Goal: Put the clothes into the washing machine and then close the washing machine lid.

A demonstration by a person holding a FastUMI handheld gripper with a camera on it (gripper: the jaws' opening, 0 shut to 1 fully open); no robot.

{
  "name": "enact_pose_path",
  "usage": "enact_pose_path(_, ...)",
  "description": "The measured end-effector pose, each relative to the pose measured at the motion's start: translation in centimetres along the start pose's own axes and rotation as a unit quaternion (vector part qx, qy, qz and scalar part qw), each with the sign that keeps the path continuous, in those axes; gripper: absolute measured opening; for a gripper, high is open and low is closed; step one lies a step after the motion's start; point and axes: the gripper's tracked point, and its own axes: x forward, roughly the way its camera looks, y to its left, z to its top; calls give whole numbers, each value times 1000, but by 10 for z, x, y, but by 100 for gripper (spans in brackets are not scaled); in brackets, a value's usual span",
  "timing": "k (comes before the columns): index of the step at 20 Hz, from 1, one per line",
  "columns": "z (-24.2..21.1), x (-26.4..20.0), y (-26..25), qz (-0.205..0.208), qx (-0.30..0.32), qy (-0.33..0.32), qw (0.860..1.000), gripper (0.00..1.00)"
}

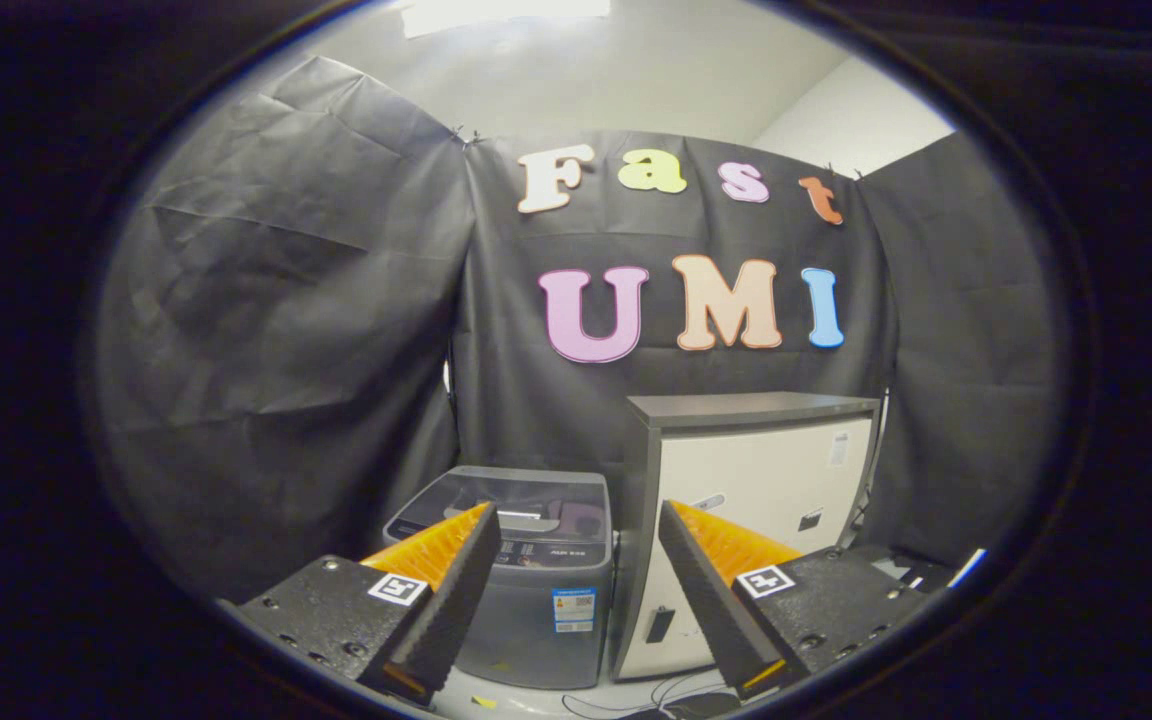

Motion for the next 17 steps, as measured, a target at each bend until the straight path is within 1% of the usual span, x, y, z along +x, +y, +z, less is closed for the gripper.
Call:
enact_pose_path(6,-3,-2,-3,-3,-3,2,1000,96)
enact_pose_path(11,-6,-3,-11,-11,8,0,1000,96)
enact_pose_path(17,-7,3,-9,-4,9,-11,1000,96)
